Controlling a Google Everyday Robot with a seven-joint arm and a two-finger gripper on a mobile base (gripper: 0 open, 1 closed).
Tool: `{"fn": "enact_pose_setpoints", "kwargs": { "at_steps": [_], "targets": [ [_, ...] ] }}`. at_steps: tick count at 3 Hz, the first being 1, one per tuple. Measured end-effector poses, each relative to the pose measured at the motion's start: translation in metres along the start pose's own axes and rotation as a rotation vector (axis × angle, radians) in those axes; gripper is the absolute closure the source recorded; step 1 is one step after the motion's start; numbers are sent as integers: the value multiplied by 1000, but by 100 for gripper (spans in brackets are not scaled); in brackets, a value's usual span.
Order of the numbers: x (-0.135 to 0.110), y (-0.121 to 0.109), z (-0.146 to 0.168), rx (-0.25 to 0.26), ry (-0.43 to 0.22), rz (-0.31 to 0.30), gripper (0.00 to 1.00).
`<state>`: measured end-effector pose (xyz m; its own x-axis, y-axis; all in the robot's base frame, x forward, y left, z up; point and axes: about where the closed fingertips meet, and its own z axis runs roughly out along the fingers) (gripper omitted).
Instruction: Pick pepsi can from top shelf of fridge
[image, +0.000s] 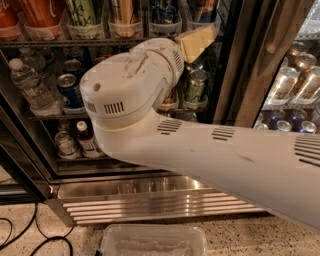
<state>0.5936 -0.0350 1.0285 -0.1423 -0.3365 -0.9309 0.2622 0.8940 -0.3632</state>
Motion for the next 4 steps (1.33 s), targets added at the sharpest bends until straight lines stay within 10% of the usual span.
{"fn": "enact_pose_setpoints", "kwargs": {
  "at_steps": [4],
  "targets": [
    [-40, -28, 37, 158, -93, 110, 20]
  ]
}}
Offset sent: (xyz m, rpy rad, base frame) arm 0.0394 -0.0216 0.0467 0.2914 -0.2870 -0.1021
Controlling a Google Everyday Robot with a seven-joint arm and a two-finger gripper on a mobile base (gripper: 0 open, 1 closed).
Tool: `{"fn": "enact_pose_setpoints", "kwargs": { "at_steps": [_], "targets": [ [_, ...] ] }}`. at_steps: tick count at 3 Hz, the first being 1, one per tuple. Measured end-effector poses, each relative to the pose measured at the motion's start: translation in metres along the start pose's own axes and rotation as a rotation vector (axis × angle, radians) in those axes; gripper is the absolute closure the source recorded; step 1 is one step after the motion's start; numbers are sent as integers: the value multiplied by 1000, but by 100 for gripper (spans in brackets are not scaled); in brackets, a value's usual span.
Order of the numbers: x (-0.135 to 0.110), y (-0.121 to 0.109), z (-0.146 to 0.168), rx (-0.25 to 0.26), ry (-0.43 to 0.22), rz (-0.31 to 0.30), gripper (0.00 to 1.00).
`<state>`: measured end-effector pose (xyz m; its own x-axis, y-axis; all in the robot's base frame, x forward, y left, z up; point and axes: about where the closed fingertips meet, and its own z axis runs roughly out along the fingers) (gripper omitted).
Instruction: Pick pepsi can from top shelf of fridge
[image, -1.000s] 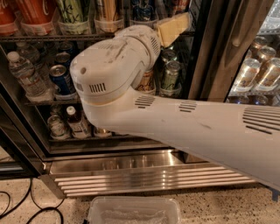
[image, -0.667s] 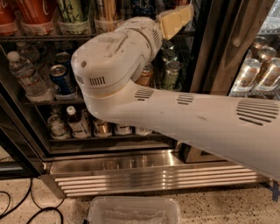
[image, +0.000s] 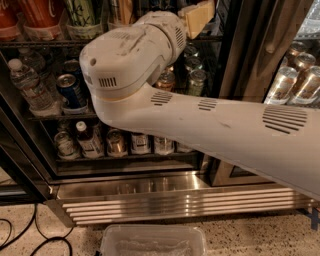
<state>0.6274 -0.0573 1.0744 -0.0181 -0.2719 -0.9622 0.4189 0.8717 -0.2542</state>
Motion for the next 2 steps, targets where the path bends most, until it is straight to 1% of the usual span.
{"fn": "enact_pose_setpoints", "kwargs": {
  "at_steps": [1, 2],
  "targets": [
    [1, 0, 4, 6, 14, 24, 21],
    [7, 7, 5, -19, 47, 51, 20]
  ]
}}
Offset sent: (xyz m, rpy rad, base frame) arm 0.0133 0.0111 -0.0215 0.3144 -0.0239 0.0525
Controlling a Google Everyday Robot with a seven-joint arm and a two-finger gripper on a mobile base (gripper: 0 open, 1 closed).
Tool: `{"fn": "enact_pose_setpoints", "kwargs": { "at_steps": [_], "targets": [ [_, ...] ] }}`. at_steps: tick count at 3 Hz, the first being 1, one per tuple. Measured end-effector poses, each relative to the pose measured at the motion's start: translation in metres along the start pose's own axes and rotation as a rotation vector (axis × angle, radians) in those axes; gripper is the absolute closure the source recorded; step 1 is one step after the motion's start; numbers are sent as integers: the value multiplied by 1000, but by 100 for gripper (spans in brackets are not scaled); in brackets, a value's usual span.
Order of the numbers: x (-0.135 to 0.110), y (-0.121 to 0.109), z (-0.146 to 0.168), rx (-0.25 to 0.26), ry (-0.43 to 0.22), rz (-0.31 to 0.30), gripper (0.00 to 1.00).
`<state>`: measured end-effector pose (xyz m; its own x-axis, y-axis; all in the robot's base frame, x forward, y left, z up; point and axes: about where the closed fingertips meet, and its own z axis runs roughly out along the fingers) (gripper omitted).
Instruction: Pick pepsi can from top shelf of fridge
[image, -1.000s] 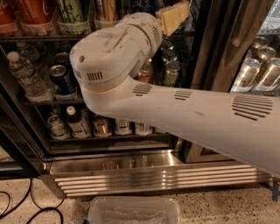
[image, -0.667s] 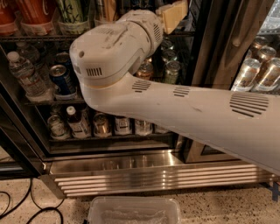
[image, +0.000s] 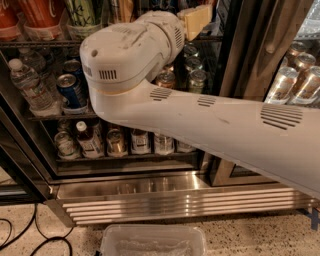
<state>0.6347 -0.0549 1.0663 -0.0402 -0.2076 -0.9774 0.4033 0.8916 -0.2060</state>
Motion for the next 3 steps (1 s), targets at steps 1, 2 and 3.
{"fn": "enact_pose_setpoints", "kwargs": {
  "at_steps": [1, 2, 3],
  "targets": [
    [3, 5, 1, -18, 12, 11, 21],
    [1, 4, 1, -18, 12, 11, 22],
    [0, 8, 4, -31, 10, 27, 21]
  ]
}}
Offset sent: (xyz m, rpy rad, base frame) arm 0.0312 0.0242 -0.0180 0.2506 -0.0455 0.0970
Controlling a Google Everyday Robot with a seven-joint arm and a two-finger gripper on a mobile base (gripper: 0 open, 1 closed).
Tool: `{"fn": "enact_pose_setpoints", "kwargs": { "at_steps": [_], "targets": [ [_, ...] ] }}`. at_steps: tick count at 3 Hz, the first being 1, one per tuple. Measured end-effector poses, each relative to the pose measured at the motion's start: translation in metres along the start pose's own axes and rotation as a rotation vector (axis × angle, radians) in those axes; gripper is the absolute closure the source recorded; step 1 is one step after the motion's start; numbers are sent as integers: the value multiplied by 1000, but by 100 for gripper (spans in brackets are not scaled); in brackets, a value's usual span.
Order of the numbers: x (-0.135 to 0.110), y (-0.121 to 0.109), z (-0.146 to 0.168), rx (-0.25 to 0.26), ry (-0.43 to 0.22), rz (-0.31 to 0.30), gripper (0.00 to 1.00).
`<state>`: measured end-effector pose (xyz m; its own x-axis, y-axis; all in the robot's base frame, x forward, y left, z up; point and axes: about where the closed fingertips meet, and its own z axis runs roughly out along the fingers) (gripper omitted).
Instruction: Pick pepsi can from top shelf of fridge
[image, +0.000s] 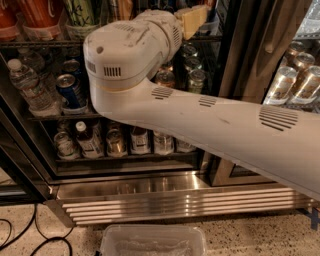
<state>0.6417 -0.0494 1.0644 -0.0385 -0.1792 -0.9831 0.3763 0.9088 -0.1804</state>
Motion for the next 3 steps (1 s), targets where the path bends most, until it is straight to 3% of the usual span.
{"fn": "enact_pose_setpoints", "kwargs": {
  "at_steps": [3],
  "targets": [
    [-3, 14, 1, -48, 16, 29, 21]
  ]
}}
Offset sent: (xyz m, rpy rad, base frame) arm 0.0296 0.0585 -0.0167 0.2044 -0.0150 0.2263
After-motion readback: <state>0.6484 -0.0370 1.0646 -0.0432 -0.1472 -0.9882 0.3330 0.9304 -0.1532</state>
